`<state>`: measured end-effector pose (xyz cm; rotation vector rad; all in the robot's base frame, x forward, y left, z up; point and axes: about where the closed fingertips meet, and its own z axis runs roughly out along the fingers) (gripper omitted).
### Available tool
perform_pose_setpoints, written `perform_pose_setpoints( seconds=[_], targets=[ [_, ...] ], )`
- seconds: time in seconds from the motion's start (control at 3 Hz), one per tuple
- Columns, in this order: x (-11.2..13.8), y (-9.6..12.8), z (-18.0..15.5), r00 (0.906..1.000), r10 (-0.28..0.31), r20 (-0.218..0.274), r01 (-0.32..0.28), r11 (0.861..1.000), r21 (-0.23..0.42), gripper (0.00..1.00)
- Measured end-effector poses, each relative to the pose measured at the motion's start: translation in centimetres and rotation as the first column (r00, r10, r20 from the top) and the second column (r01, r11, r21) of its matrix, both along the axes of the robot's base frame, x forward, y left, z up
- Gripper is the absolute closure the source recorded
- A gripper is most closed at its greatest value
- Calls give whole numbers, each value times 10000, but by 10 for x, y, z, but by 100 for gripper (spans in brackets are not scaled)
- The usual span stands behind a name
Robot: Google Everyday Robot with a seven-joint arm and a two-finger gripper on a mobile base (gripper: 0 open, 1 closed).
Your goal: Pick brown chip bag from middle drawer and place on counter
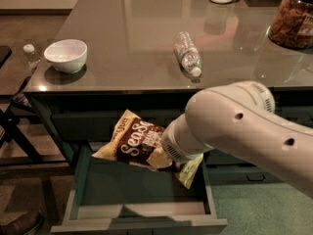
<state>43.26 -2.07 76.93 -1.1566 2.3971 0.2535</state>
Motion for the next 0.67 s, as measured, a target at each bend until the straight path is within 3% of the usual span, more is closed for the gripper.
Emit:
perform_pose_setpoints(
  seconds=[0.33,0.67],
  targets=[
    [2,-4,46,9981,-173,598,180,9998,-116,100],
    [5,-9,91,9886,-471,1431,497,9987,-146,100]
  ],
)
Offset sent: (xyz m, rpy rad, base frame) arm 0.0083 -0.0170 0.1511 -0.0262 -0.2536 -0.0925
